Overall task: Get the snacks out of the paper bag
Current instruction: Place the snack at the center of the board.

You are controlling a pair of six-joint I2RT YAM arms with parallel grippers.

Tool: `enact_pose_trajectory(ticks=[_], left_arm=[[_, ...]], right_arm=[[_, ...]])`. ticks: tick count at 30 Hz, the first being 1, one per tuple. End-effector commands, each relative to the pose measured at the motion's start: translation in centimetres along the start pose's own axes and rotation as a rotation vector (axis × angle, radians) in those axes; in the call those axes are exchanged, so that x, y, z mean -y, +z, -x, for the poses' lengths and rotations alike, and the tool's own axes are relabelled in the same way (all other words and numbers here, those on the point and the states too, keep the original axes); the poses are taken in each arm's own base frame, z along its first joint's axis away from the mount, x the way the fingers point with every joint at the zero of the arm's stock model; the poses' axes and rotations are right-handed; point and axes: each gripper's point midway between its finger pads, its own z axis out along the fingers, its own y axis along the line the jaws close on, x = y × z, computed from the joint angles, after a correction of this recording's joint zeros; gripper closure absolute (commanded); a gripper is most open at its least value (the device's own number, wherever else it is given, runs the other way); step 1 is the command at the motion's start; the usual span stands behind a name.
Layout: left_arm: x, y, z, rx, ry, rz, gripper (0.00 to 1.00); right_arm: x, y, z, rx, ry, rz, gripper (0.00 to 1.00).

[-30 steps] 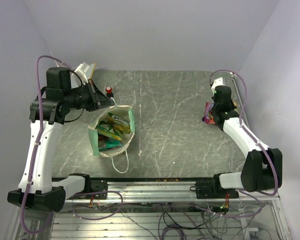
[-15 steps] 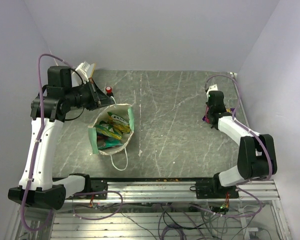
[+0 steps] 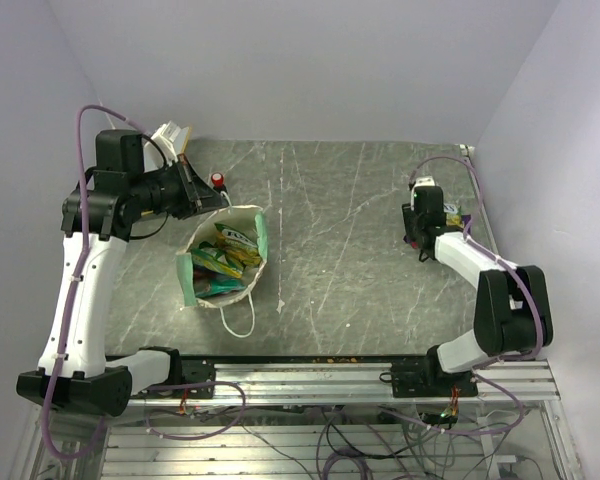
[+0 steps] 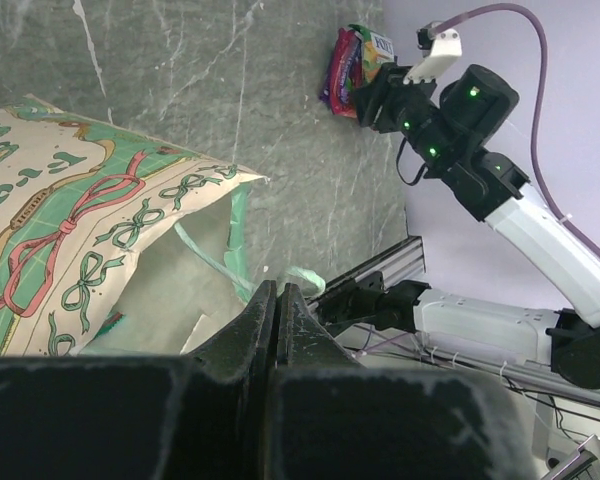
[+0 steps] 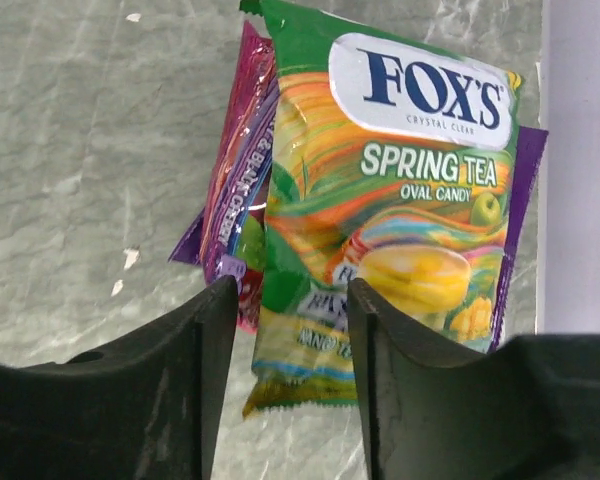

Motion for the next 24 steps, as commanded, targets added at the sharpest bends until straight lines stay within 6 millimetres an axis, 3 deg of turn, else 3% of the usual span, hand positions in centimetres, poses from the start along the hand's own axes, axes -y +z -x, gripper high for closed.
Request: enact_pose_trajectory(ticks=[1,4,6,8,12,21,24], left_arm=[[1.0,-0.4,-0.5,-0.005,0.015,-0.041,0.93],[0.6,-0.1,-0.4,-0.016,0.0,-0.025,0.93],[0.6,0.1,-0.2,-0.027,-0.01,-0.018,0.93],[0.8,0.1,0.1,-0.027,-0.009,-0.018,0.93],[0.8,0.1,0.2,-0.013,-0.014,-0.017,0.93],[0.8,0.2,-0.2,0.003,-0.058,-0.035,0.93],[0.8,0.2,-0.3,0.009,-0.067,-0.037,0.93]], right_arm=[[0.5,-3.2,2.8,0.086,0.106,0.041,0.48],[0.4,-5.4,3.3,0.126,0.142,0.088,0.4],[-0.8,-6.6,2.7,0.135,0.187,0.164,0.37],[-3.3,-7.8,1.3,0.132,0.249,0.269,0.34],[-8.2,-10.6,0.9,0.146,0.291,0.417,0.32],[-22.0,-18.4,4.1,0.198,0.182,0.752,0.33],[-25.1,-21.8,6.7,0.271,0.096,0.839,0.33]])
